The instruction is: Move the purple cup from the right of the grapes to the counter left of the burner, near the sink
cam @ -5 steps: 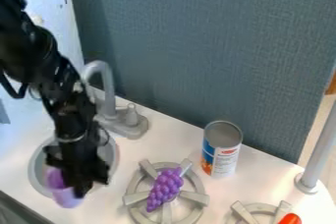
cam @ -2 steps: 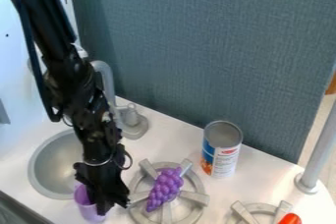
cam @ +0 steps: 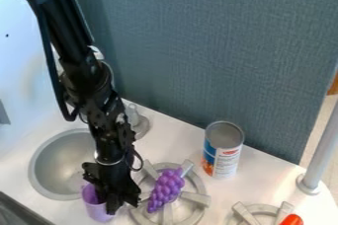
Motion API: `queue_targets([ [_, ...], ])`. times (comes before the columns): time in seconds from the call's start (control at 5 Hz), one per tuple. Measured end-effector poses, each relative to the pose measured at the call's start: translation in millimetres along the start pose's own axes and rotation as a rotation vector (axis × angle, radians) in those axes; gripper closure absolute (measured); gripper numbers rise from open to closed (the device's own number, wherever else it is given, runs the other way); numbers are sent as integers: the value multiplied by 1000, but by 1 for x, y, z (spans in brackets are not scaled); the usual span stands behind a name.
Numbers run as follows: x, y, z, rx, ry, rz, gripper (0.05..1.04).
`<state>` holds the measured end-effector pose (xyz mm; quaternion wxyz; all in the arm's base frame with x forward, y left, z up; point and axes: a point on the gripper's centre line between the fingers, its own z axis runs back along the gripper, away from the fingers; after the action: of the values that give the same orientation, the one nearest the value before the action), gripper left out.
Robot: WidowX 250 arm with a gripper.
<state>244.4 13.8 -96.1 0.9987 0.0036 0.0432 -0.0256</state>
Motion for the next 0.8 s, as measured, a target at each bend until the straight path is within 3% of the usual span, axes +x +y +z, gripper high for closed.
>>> queue_targets([
  [0.2,-8,0,4,5,23,64,452],
  [0.4,-7,1,14,5,6,89,155],
  [0.6,-9,1,34,-40,-31,88,72],
  [0.8,-1,-8,81,-101,-128,51,75],
])
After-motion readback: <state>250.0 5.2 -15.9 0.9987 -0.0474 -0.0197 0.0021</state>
